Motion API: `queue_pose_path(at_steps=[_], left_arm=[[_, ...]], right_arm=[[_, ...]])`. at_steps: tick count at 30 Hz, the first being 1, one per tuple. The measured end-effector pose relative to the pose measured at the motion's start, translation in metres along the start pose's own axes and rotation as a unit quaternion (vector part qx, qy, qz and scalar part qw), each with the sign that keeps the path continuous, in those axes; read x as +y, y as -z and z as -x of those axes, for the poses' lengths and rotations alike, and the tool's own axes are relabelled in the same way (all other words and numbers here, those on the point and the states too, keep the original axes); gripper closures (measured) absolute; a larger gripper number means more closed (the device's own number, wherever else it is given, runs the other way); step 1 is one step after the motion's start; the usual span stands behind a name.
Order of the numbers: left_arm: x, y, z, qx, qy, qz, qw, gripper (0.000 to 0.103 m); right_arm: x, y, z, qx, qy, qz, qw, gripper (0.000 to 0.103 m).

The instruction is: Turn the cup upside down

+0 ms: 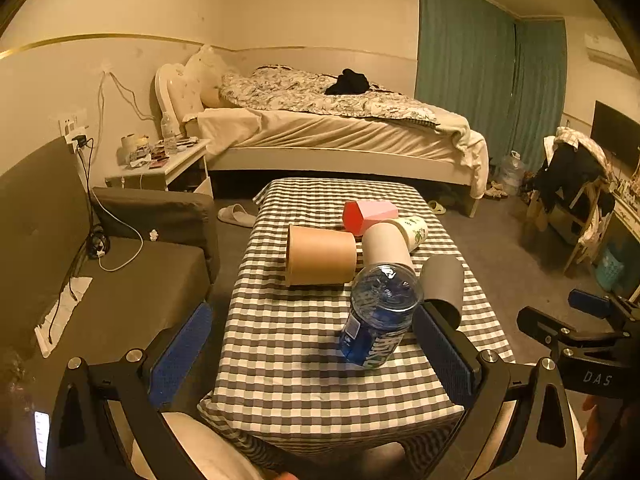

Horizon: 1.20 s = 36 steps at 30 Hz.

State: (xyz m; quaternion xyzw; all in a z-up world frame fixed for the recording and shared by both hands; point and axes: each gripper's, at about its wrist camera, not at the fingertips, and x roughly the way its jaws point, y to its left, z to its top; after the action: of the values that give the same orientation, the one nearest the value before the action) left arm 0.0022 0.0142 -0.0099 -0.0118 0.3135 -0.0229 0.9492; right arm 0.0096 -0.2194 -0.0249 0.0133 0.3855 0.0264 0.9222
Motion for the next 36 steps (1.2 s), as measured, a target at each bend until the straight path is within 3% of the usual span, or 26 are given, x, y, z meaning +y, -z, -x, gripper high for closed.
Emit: queue_pose_path(at_steps=[36], left_arm=[[0.0062, 0.0017, -0.0051, 0.005, -0.013, 0.003, 0.9999, 0.0]], right_arm=[[0.0058, 0.005, -0.0074, 0.016, 0.001, 0.009, 1.0, 0.0]])
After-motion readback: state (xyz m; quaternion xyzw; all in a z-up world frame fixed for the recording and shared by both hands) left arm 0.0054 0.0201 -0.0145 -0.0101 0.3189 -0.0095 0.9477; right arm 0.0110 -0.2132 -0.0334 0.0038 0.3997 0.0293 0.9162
